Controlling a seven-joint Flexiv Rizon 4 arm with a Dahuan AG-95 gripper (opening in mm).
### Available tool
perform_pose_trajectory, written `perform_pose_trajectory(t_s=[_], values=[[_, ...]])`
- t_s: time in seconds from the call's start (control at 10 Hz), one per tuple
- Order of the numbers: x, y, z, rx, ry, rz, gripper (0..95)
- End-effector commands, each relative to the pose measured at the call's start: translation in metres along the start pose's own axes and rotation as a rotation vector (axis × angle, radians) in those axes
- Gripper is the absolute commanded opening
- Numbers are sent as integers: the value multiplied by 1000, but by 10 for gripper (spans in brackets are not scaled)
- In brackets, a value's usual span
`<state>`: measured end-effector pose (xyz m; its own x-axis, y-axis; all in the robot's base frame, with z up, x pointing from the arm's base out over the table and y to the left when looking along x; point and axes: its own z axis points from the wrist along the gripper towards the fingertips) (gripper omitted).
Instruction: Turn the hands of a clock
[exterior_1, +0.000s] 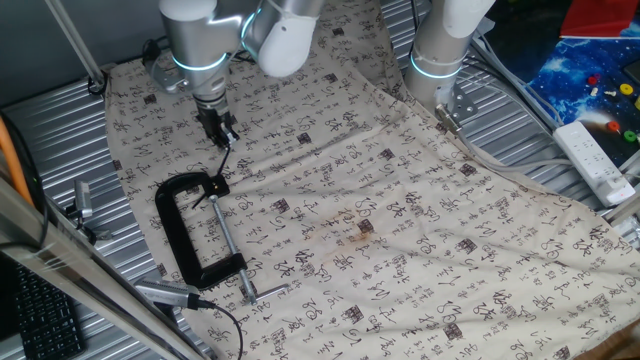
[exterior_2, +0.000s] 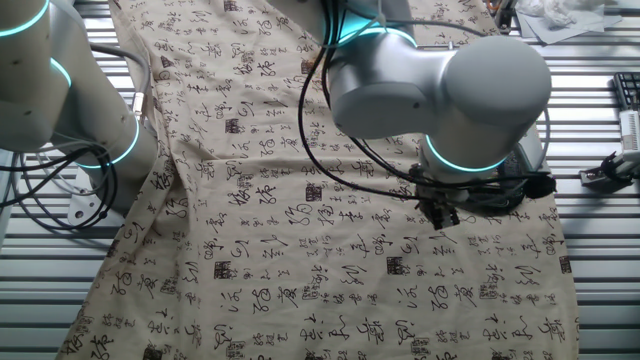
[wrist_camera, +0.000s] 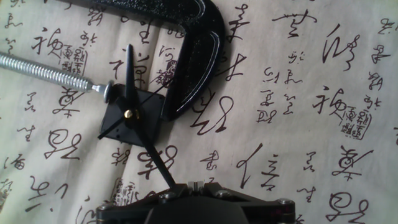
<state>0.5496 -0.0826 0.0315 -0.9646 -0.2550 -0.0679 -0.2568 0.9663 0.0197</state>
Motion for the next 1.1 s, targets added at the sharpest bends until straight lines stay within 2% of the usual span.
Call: perform_pose_trajectory(t_s=[0.1,0.7,1.1], values=[[0,3,1,3,-1,5,0],[-5,14,2,7,-1,20,0],[-2,17,2,7,-1,26,0]])
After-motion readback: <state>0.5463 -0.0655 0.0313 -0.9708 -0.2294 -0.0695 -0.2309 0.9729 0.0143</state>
